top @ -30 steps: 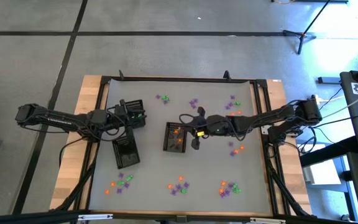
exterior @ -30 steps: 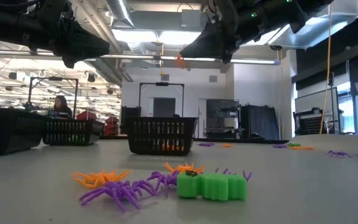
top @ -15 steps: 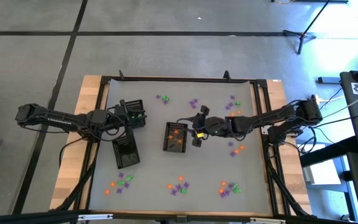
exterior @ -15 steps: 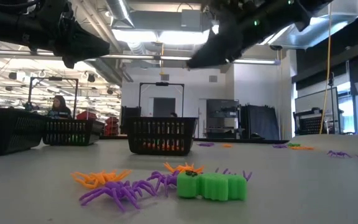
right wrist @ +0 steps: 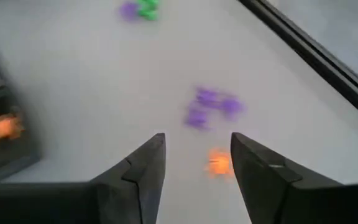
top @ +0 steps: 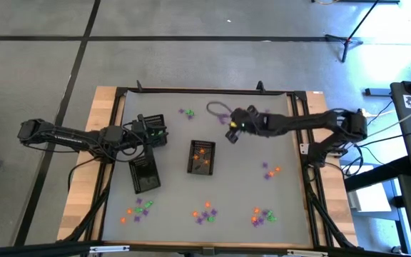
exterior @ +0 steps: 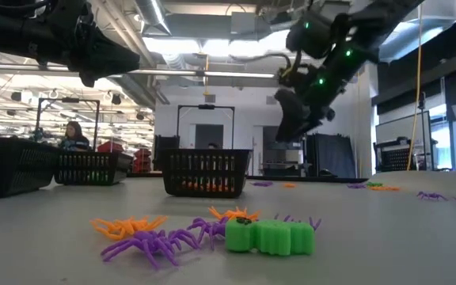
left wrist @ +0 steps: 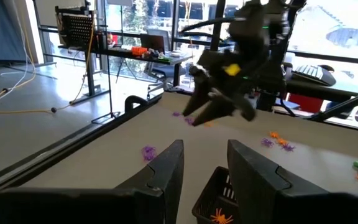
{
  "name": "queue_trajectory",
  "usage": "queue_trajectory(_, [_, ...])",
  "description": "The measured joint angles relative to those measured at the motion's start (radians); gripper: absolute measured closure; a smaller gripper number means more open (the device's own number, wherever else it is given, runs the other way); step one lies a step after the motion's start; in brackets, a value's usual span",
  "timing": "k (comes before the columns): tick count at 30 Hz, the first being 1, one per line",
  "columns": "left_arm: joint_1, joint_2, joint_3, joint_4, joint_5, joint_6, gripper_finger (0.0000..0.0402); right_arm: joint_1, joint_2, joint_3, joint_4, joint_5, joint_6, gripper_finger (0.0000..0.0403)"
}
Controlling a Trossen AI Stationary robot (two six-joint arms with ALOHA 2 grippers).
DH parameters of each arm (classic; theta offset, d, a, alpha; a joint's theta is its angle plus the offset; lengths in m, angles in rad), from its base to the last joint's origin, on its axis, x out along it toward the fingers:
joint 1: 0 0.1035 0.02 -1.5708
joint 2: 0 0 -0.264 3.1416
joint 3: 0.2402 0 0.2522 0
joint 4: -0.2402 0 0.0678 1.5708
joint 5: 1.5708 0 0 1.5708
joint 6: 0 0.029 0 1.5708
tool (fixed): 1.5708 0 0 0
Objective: Sort Halloween decoration
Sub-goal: Put the orange spider toy into the bottom right black basket
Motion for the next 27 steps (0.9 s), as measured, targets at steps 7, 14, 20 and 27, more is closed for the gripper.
queue_trajectory(7, [0.0,0.0,0.0,0.0,-0.006,0.0,0.0286,-0.139,0.054,-0.016,0.0,-0.075,0.0,0.0235])
queue_trajectory(14, [0.0,0.0,0.0,0.0,-0.006,0.0,0.0286,-0.155,0.183,-0.016,0.041,-0.134,-0.001,0.0247])
queue_trajectory(20, [0.0,0.0,0.0,0.0,-0.006,0.0,0.0286,-0.155,0.25,-0.011,0.056,-0.175,0.0,0.0272])
queue_trajectory(27, [0.0,0.0,0.0,0.0,-0.006,0.0,0.0286,-0.154,0.242,-0.013,0.059,-0.185,-0.009,0.0358])
